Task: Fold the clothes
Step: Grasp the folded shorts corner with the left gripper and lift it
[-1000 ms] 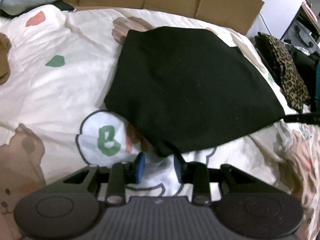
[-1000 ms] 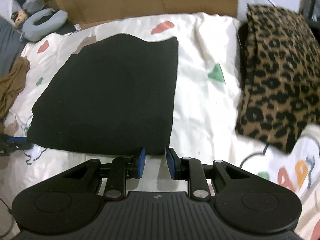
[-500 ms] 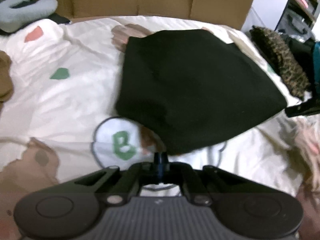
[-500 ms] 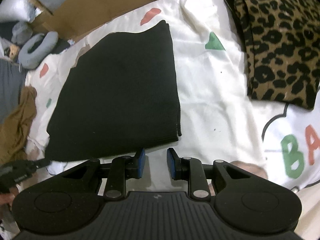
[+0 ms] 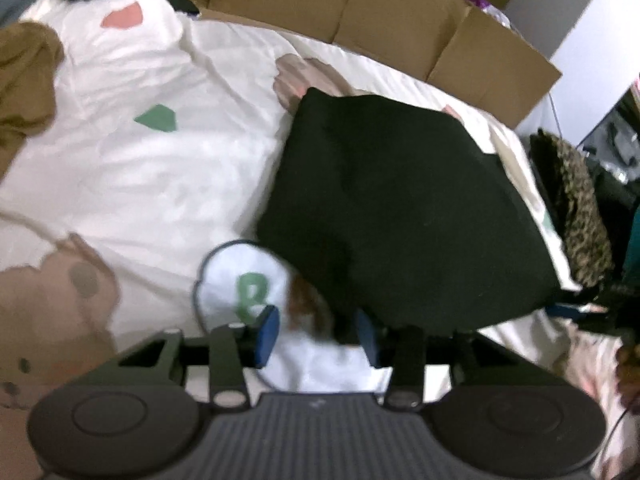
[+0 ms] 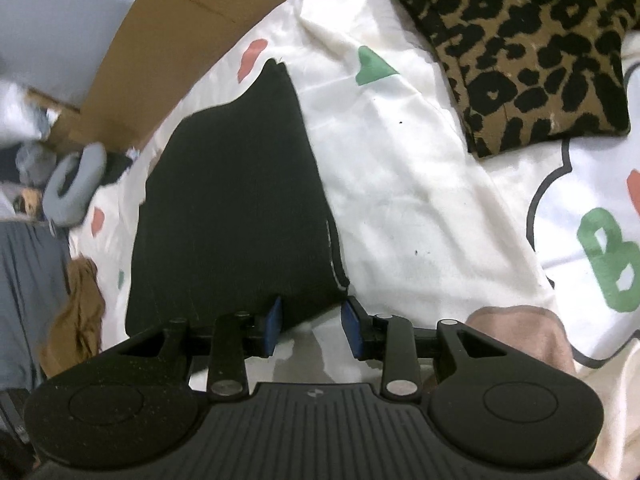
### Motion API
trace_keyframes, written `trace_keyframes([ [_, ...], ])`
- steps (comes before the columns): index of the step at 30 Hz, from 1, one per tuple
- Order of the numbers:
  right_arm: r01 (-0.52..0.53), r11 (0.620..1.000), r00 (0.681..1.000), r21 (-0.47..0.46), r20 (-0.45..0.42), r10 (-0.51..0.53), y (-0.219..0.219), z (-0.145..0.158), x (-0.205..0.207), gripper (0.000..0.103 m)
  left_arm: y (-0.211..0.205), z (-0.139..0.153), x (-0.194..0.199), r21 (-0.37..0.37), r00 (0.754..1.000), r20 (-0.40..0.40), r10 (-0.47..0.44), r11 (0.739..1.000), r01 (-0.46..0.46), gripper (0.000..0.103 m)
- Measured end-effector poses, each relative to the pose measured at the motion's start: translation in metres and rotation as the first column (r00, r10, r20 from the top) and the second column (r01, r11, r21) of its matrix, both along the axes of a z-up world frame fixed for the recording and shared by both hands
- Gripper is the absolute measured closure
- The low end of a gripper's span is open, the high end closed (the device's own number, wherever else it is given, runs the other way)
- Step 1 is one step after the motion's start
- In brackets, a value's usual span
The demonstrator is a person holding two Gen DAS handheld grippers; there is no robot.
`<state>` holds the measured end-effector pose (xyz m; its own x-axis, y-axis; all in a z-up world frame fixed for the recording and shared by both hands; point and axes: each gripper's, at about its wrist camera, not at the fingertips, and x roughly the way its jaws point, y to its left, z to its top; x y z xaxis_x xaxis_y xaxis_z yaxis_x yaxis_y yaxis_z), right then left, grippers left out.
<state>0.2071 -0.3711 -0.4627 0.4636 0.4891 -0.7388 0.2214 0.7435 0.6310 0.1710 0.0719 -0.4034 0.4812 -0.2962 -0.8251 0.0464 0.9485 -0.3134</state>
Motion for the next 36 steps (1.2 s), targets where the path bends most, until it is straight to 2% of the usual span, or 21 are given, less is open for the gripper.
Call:
trace_keyframes([
  [3,0.035,0.999,0.999,0.04,-0.005,-0.035,-0.003,-0.006,0.003,0.064,-0.005,-0.009,0.004,-0.04,1.0,-0.02,0.003,0.999,-0.004,0.059],
  [5,0.045,0.997,0.999,0.058,0.0,-0.045,-0.004,-0.008,0.005,0.075,-0.007,-0.015,0.005,-0.046,0.999,-0.035,0.003,0.999,-0.004,0.063],
  [6,0.038,0.998,0.999,0.043,0.005,-0.038,-0.004,-0.007,0.007,0.084,-0.007,-0.019,0.006,-0.038,0.999,-0.047,0.008,0.999,-0.01,0.075],
  [7,0.032,0.999,0.999,0.032,0.005,-0.032,-0.004,-0.005,0.008,0.086,-0.007,-0.023,0.006,-0.031,0.998,-0.058,0.014,0.999,-0.015,0.093],
  [11,0.029,1.0,0.999,0.011,0.021,-0.029,-0.007,0.002,0.009,0.088,-0.005,-0.02,0.003,-0.033,0.998,-0.062,0.028,0.999,-0.03,0.095],
  [14,0.039,0.999,0.999,0.019,0.007,-0.039,-0.008,0.002,0.008,0.085,-0.003,-0.017,0.002,-0.036,0.997,-0.065,0.039,0.998,-0.041,0.094],
  [16,0.035,0.997,0.999,0.063,-0.002,-0.035,-0.009,-0.003,0.006,0.068,0.001,-0.016,0.0,-0.063,0.996,-0.066,0.055,0.996,-0.059,0.083],
  [17,0.033,0.996,0.999,0.086,-0.007,-0.033,-0.009,-0.006,0.005,0.066,0.002,-0.017,0.0,-0.075,0.996,-0.064,0.059,0.995,-0.064,0.079],
  [19,0.034,0.995,0.999,0.099,-0.007,-0.033,-0.007,-0.01,0.005,0.064,0.004,-0.018,-0.001,-0.098,0.996,-0.062,0.065,0.993,-0.071,0.064],
  [22,0.043,0.992,0.999,0.118,-0.008,-0.043,-0.005,-0.015,0.005,0.061,0.0,-0.026,0.001,-0.129,0.996,-0.07,0.053,0.99,-0.062,0.063],
  [26,0.079,0.986,0.997,0.148,-0.01,-0.078,-0.007,-0.02,0.006,0.061,0.0,-0.035,0.001,-0.189,0.994,-0.072,0.082,0.977,-0.094,0.063],
  [29,0.105,0.98,0.994,0.17,-0.011,-0.104,-0.008,-0.024,0.007,0.064,-0.004,-0.039,0.0,-0.208,0.992,-0.079,0.099,0.971,-0.114,0.073],
  [30,0.114,0.978,0.994,0.177,-0.012,-0.113,-0.008,-0.025,0.008,0.073,-0.007,-0.039,-0.001,-0.21,0.991,-0.084,0.104,0.97,-0.119,0.081],
  [31,0.122,0.975,0.992,0.185,-0.013,-0.122,-0.009,-0.026,0.008,0.087,-0.008,-0.039,-0.001,-0.211,0.99,-0.089,0.108,0.97,-0.124,0.082],
  [34,0.12,0.977,0.993,0.178,0.002,-0.122,-0.008,-0.022,0.01,0.094,-0.009,-0.033,0.0,-0.205,0.988,-0.104,0.11,0.97,-0.129,0.089],
  [36,0.109,0.98,0.993,0.165,0.02,-0.114,-0.008,-0.015,0.011,0.095,-0.01,-0.028,0.001,-0.201,0.987,-0.114,0.112,0.971,-0.133,0.091],
])
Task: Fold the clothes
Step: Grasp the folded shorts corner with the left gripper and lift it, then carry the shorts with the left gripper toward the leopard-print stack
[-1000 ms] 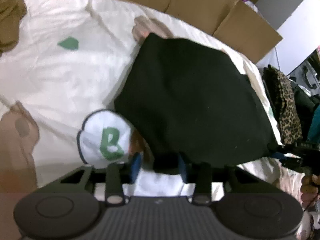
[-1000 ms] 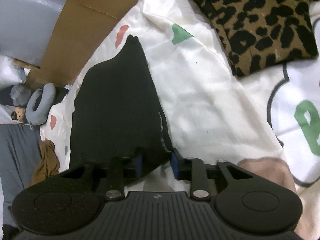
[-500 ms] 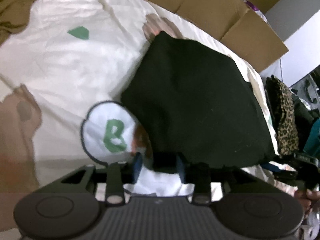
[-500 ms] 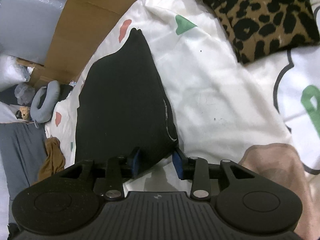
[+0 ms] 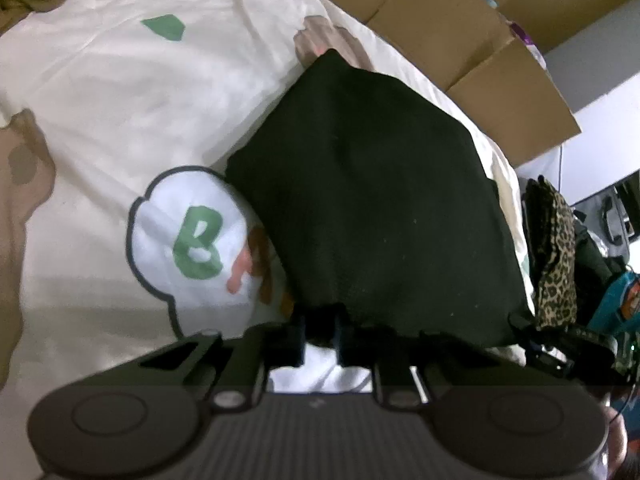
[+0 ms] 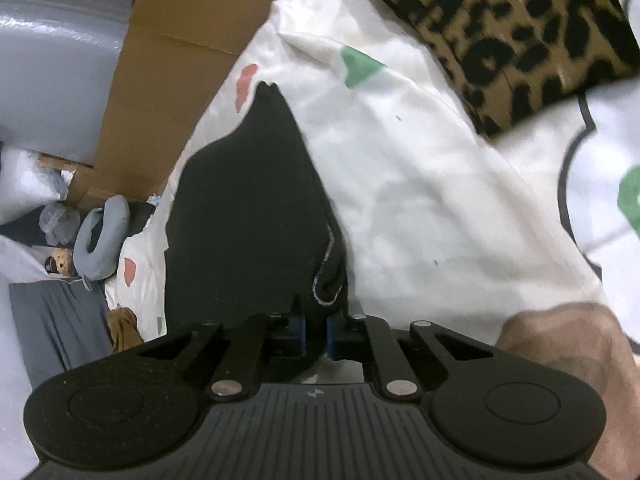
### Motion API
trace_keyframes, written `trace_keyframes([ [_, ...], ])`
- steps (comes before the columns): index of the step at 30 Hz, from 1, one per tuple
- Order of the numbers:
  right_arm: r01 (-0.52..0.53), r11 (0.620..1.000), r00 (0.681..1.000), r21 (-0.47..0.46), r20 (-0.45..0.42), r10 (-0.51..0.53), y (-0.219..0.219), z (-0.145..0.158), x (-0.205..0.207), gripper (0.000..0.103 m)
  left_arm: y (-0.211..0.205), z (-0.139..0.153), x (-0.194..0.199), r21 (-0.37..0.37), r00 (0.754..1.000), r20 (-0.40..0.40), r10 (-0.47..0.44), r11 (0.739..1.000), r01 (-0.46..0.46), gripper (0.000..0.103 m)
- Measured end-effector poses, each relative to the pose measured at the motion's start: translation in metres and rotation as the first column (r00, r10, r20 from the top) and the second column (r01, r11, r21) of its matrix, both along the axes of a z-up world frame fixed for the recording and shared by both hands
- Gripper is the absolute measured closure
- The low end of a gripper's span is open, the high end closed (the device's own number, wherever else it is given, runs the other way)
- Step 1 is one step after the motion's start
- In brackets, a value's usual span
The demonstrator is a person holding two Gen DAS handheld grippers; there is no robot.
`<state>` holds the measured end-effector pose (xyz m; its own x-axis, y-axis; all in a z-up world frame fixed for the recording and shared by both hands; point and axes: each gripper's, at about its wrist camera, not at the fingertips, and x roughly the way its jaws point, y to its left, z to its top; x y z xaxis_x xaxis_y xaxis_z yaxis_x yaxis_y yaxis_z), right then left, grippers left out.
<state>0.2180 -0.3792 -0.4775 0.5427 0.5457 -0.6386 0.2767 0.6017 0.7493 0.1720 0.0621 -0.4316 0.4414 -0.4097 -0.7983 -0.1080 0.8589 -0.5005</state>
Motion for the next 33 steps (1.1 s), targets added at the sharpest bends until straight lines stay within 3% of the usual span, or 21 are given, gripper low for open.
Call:
trace_keyframes([
  [8,0.021,1.0,0.999,0.014,0.038,-0.021,-0.011,0.021,0.002,0.096,-0.006,0.017,0.002,-0.005,0.999,-0.053,0.002,1.0,-0.002,0.093],
  [11,0.006,0.999,1.0,-0.036,0.029,-0.005,-0.014,0.029,0.006,0.096,-0.008,0.022,0.001,-0.028,0.996,-0.087,0.005,1.0,-0.007,0.094],
  [19,0.004,0.995,0.999,-0.097,0.05,0.0,-0.027,0.048,0.01,0.096,-0.033,0.026,0.001,-0.019,0.981,-0.174,-0.084,0.996,0.082,0.095],
  [33,0.006,0.982,0.995,-0.191,0.099,0.013,-0.047,0.072,0.02,0.097,-0.071,0.013,-0.01,-0.093,0.932,-0.28,-0.228,0.973,0.21,0.097],
])
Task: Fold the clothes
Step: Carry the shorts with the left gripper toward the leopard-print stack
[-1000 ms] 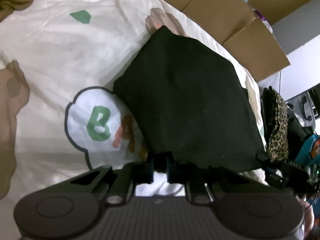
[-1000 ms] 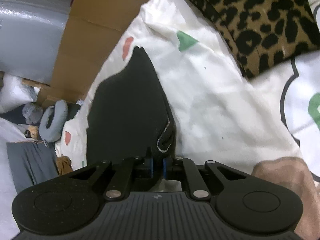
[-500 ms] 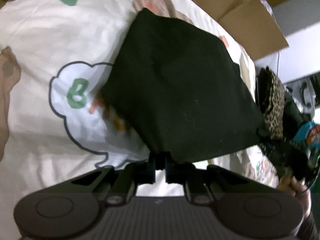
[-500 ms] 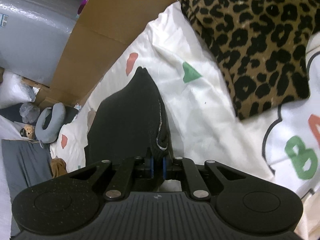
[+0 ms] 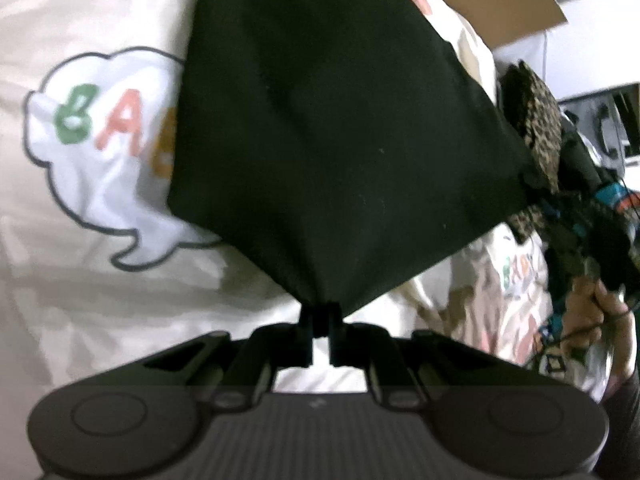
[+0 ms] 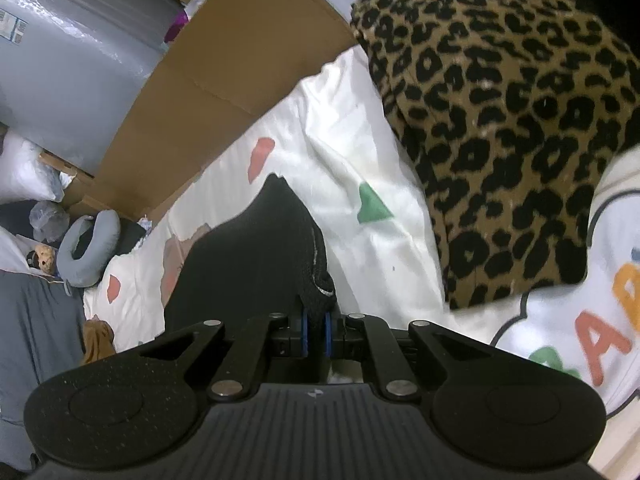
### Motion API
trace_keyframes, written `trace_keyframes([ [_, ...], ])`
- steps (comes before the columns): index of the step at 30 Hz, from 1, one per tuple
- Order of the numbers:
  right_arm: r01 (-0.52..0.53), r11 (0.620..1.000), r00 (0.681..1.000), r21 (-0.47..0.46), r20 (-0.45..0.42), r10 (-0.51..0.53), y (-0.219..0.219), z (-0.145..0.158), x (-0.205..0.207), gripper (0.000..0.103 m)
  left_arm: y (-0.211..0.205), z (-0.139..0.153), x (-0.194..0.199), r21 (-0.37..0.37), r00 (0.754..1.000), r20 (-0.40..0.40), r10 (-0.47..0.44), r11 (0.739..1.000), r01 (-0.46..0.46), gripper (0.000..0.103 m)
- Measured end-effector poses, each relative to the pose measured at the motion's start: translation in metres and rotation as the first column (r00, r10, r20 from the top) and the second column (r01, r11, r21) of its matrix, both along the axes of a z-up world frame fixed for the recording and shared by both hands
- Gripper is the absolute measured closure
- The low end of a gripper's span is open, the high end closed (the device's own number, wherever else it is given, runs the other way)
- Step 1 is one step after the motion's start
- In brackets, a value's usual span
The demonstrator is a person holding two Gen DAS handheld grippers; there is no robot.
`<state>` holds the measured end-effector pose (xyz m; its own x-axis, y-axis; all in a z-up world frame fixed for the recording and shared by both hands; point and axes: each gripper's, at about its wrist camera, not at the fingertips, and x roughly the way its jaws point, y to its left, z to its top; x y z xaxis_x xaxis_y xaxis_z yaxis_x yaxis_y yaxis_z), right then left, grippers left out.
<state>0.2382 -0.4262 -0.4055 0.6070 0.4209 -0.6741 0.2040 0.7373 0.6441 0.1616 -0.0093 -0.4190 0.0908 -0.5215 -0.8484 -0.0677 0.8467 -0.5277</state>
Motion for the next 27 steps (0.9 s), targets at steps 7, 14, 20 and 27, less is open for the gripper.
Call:
trace_keyframes([
  [7,0.025,0.999,0.999,-0.024,0.027,-0.025,-0.011,0.016,0.004,0.097,-0.02,0.003,-0.002,-0.038,0.996,-0.02,-0.087,0.996,0.086,0.097],
  [14,0.066,0.997,0.997,-0.051,0.05,-0.064,-0.018,0.028,0.002,0.097,-0.044,0.005,-0.004,-0.078,0.988,-0.056,-0.146,0.987,0.142,0.097],
  [20,0.09,0.992,0.996,-0.083,0.037,-0.087,-0.028,0.019,0.006,0.097,-0.057,-0.007,-0.009,-0.102,0.982,-0.073,-0.174,0.981,0.166,0.097],
  [27,0.107,0.985,0.993,-0.135,-0.032,-0.112,-0.037,-0.014,0.013,0.094,-0.058,-0.019,-0.015,-0.072,0.964,-0.098,-0.247,0.968,0.241,0.102],
])
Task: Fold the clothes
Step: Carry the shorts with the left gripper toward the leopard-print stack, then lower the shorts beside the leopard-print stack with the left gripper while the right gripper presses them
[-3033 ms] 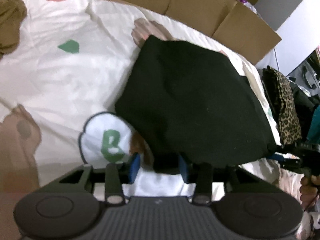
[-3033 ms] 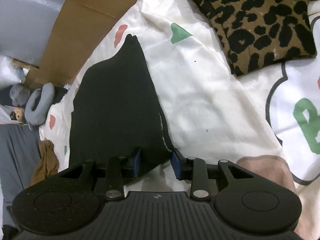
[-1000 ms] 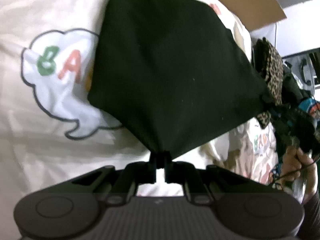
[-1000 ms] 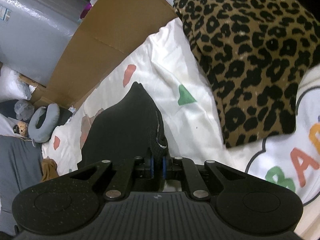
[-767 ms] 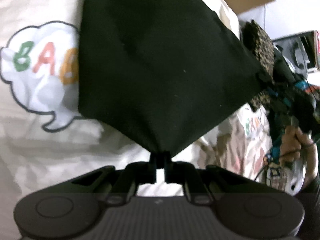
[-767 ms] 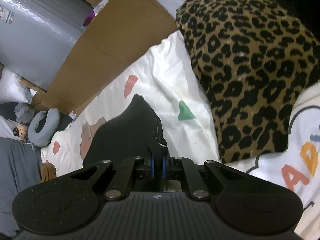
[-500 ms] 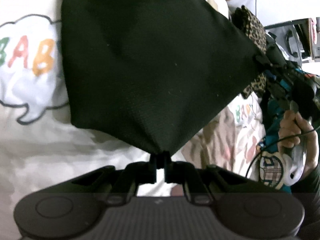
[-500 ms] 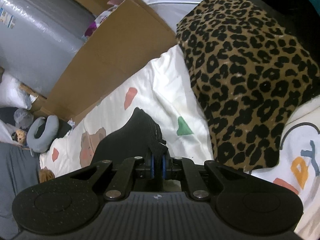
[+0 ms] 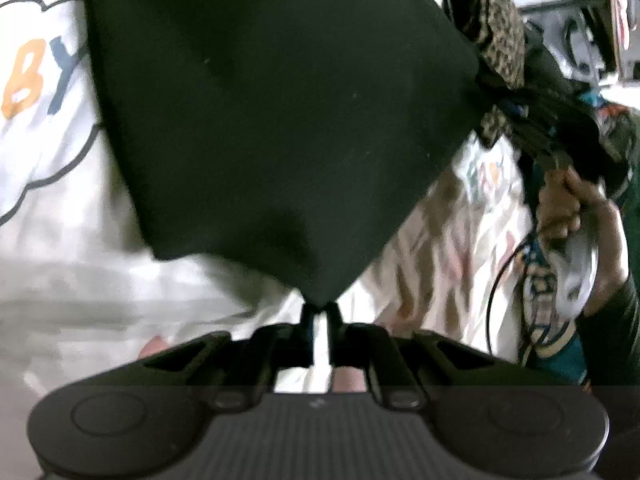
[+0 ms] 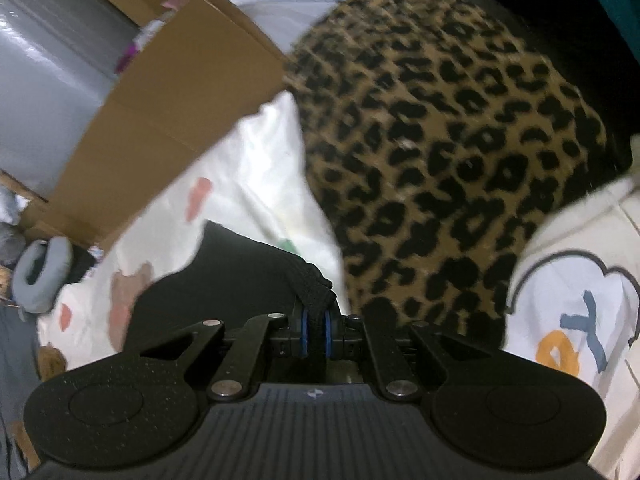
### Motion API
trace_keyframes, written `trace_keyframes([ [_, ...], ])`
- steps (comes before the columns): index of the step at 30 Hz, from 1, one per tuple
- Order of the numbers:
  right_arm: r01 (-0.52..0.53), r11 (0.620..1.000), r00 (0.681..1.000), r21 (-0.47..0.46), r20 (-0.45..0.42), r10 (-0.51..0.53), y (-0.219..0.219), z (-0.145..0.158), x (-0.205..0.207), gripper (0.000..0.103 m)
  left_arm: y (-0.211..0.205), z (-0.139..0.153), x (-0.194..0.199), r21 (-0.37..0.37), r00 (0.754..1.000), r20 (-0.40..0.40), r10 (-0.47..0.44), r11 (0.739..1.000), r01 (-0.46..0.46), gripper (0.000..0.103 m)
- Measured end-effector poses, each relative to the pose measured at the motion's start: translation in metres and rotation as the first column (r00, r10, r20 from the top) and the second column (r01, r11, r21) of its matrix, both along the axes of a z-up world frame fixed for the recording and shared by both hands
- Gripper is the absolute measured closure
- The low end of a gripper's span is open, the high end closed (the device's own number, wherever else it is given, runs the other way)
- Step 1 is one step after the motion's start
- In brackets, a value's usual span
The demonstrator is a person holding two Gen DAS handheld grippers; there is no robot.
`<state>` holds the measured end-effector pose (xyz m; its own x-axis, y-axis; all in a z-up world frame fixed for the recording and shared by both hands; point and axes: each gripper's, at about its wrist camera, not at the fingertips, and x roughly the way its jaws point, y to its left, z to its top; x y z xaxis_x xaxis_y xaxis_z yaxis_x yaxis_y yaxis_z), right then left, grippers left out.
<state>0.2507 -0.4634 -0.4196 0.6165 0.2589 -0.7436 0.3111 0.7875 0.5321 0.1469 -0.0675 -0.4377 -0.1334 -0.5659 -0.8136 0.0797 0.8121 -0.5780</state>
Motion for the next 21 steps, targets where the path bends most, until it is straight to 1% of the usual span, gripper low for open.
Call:
trace_keyframes([
  [2,0.021,1.0,1.0,-0.003,-0.023,-0.021,-0.003,-0.004,-0.001,0.087,0.004,0.002,-0.001,0.026,0.999,0.006,-0.037,0.999,0.037,0.101],
  [4,0.04,0.999,0.999,-0.003,-0.03,-0.04,-0.006,-0.005,-0.005,0.076,0.01,0.006,0.001,0.061,0.999,0.022,-0.049,0.997,0.047,0.095],
  [5,0.049,0.999,0.998,-0.003,-0.034,-0.049,-0.007,-0.005,-0.007,0.074,0.015,0.008,0.005,0.068,0.999,0.033,-0.039,0.997,0.037,0.094],
  [7,0.045,0.999,0.999,-0.009,-0.026,-0.045,-0.007,-0.002,-0.013,0.064,0.021,0.015,0.013,0.077,0.998,0.059,-0.024,0.997,0.02,0.088],
  [8,0.042,0.999,0.999,-0.011,-0.025,-0.042,-0.007,-0.001,-0.015,0.063,0.022,0.018,0.017,0.079,0.997,0.072,-0.019,0.997,0.013,0.086],
  [9,0.037,0.999,0.999,-0.011,-0.025,-0.037,-0.006,-0.001,-0.016,0.062,0.023,0.021,0.021,0.081,0.996,0.085,-0.014,0.997,0.007,0.079],
  [10,0.031,0.999,0.999,-0.011,-0.025,-0.031,-0.004,0.0,-0.017,0.062,0.024,0.024,0.025,0.084,0.995,0.097,-0.012,0.996,0.004,0.069],
  [12,0.016,1.0,0.999,-0.015,-0.029,-0.017,-0.001,0.001,-0.019,0.061,0.024,0.029,0.032,0.088,0.991,0.13,-0.013,0.996,0.001,0.058],
  [13,0.015,1.0,0.999,-0.025,-0.032,-0.016,0.001,0.002,-0.019,0.059,0.023,0.031,0.034,0.092,0.989,0.148,-0.015,0.996,0.001,0.054],
  [14,0.014,0.999,0.999,-0.036,-0.035,-0.016,0.003,0.003,-0.019,0.058,0.023,0.033,0.037,0.1,0.986,0.163,-0.016,0.995,0.0,0.053],
  [16,0.01,0.999,0.999,-0.05,-0.042,-0.012,0.006,0.004,-0.019,0.047,0.024,0.038,0.042,0.107,0.982,0.186,-0.012,0.994,-0.008,0.05],
  [18,0.0,0.999,0.999,-0.051,-0.048,-0.002,0.01,0.003,-0.018,0.046,0.027,0.041,0.046,0.108,0.98,0.199,-0.002,0.994,-0.02,0.049],
  [21,-0.01,0.999,0.998,-0.052,-0.058,0.007,0.012,0.004,-0.019,0.041,0.034,0.047,0.052,0.109,0.976,0.216,0.007,0.994,-0.031,0.047],
])
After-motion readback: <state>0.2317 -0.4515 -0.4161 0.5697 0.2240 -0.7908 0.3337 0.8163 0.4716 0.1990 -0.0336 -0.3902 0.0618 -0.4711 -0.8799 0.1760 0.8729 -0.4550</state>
